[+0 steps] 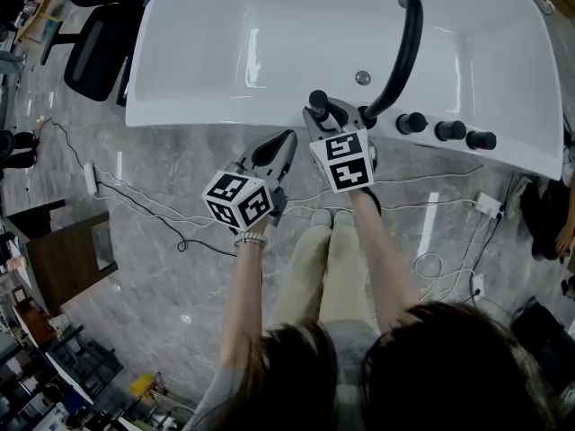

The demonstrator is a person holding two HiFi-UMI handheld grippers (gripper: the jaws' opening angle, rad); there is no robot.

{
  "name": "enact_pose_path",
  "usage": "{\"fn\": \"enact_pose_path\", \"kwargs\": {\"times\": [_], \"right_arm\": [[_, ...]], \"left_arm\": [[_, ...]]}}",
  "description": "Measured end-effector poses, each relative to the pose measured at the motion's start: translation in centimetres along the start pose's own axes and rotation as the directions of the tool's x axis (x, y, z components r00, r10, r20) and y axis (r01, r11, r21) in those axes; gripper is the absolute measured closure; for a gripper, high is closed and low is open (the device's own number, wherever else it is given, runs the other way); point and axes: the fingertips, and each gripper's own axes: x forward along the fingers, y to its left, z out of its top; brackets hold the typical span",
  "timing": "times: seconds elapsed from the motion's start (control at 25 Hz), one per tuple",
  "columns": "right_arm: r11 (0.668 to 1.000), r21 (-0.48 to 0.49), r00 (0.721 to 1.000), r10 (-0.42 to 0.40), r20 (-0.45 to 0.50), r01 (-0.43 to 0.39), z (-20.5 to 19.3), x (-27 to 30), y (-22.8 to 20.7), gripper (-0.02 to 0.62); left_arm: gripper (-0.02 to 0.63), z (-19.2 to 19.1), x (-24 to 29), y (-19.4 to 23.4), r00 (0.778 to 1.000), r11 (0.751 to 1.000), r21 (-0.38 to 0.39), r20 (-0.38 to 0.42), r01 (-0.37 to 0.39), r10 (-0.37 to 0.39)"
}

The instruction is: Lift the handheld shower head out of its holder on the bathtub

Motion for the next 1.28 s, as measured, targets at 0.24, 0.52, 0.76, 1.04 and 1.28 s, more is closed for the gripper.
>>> {"fn": "enact_pose_path", "kwargs": {"times": [0.24, 0.52, 0.76, 1.04, 1.28], "right_arm": [[1.000, 0.013, 1.000, -0.009, 0.008, 0.009, 0.5, -1.0, 0.0, 0.462], [1.000, -0.009, 1.000, 0.003, 0.023, -0.003, 2.2, -2.6, 0.7, 0.462], [1.000, -0.021, 0.999, 0.005, 0.031, -0.005, 3.7, -4.4, 1.1, 0.462], [0.999, -0.049, 0.999, 0.014, 0.051, -0.012, 6.7, -6.5, 2.1, 0.462], [0.997, -0.079, 0.997, 0.017, 0.078, -0.011, 9.9, -8.1, 2.8, 0.462]], "left_arm": [[0.601, 0.5, -0.2, -0.5, 1.000, 1.000, -0.006, 0.009, -0.006, 0.006], [0.601, 1.6, -0.9, -1.7, 0.999, 1.000, -0.006, 0.031, -0.016, 0.016], [0.601, 3.4, -1.8, -2.7, 0.998, 1.000, -0.001, 0.061, -0.028, 0.028], [0.601, 5.8, -3.2, -4.2, 0.995, 0.999, 0.008, 0.098, -0.032, 0.031], [0.601, 8.2, -4.8, -5.3, 0.991, 0.999, 0.025, 0.131, -0.037, 0.034]]}}
